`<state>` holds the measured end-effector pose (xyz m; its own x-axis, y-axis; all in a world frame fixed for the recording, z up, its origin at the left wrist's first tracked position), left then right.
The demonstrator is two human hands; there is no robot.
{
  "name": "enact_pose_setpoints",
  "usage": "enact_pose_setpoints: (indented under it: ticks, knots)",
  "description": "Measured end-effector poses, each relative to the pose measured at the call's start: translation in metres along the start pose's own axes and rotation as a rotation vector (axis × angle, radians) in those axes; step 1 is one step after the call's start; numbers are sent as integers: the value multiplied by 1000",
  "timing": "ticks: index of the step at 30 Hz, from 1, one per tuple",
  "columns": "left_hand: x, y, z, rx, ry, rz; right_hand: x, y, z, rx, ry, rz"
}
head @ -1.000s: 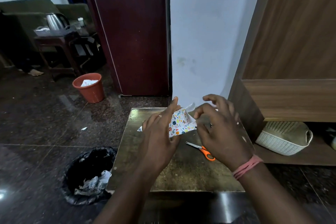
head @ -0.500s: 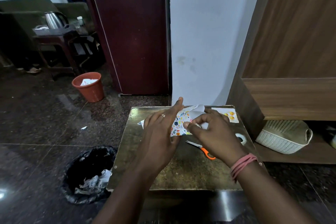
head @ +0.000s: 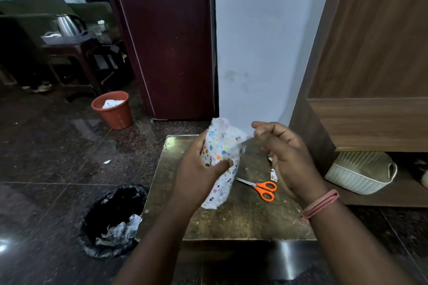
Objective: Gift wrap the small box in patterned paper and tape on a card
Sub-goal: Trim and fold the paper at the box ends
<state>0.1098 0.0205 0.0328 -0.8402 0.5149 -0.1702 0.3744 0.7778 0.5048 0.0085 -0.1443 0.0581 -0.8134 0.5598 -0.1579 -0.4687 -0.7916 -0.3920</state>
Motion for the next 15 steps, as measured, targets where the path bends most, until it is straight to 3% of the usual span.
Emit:
enact_pose_setpoints:
  ticks: [3, 6, 10, 12, 15]
  knots:
    - [0, 6, 8, 476, 324, 58, -3, 12, 0, 79, 0, 104]
    - [1, 1, 20, 804, 610, 182, 6, 14, -13, 206, -180, 364]
    - [3, -5, 22, 988, 703, 246, 21, -5, -27, 332, -259, 634]
    - [3, -8, 22, 1029, 715, 240, 24, -16, -33, 403, -192, 614]
    - [2, -11, 26, 1020, 753, 231, 25, -22, -38, 447, -121, 459]
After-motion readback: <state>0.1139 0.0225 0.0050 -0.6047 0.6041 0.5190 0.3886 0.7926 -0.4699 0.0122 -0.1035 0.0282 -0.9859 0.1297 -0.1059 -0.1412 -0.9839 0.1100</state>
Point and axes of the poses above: each hand's wrist, its own x-axis away from the middle knuckle, its own y-axis out of the back of the hand, z = x × y, the point moved 4 cm from there along -x, towards the middle knuckle, and after that the axes turned 12 degrees about -x, right-handed, at the moved point
